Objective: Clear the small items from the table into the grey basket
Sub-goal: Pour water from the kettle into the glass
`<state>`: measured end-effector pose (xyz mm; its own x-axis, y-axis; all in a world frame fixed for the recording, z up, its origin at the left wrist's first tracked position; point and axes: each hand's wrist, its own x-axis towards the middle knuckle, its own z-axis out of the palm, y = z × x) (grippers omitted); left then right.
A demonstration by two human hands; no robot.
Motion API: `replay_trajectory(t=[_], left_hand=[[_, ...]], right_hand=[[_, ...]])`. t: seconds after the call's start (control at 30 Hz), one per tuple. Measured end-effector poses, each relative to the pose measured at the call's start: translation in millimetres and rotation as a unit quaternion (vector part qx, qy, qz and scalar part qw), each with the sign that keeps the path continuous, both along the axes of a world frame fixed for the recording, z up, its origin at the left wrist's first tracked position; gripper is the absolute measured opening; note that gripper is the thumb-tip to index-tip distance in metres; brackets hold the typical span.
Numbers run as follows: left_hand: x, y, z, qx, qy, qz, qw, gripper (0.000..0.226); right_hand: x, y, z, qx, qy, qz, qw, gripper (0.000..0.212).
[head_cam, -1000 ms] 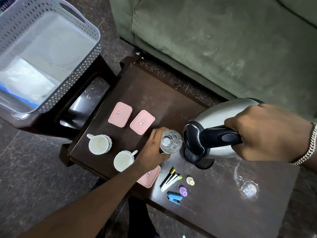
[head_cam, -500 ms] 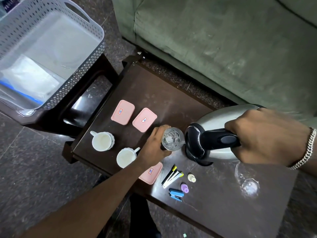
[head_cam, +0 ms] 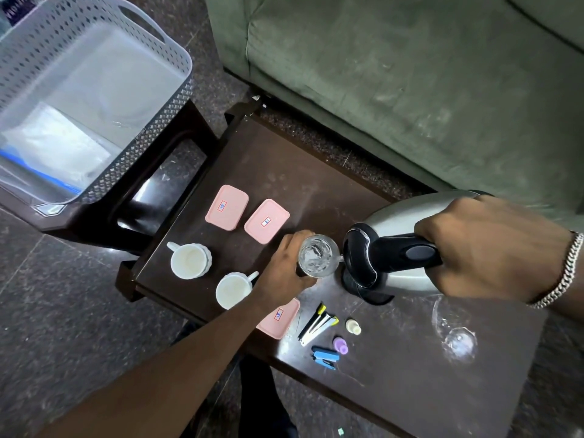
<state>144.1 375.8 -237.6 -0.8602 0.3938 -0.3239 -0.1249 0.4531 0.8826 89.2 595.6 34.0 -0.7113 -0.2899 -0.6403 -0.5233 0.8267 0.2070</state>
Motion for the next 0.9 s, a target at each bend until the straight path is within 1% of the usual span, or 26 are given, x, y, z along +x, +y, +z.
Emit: replay_trajectory(t=[0.1, 0.3, 0.6, 0.8, 0.9], left_hand=[[0, 0, 0, 0.004, 0.002, -0.001, 1.0, 0.086], [0, 0, 2, 0.007, -0.001, 0.001, 1.0, 0.087], [1, 1, 2, 0.0, -0.006, 0.002, 1.0, 0.088], [2, 1, 1, -0.002, -0.009, 0.009, 1.0, 0.09], [3, 1, 0, -0.004, -0.014, 0.015, 1.0, 0.091]], right_hand=[[-1, -4, 3, -0.003, 0.003, 0.003, 1.0, 0.022], [-2, -11, 6, -0.061, 0.016, -0.005, 0.998, 0.034], [-5, -8, 4, -0.106, 0.023, 0.0, 0.994, 0.039], [-13, 9, -13, -0.103, 0.0, 0.006, 0.995, 0.034], [-18, 15, -19, -0.125, -0.016, -0.014, 0.992, 0.036]])
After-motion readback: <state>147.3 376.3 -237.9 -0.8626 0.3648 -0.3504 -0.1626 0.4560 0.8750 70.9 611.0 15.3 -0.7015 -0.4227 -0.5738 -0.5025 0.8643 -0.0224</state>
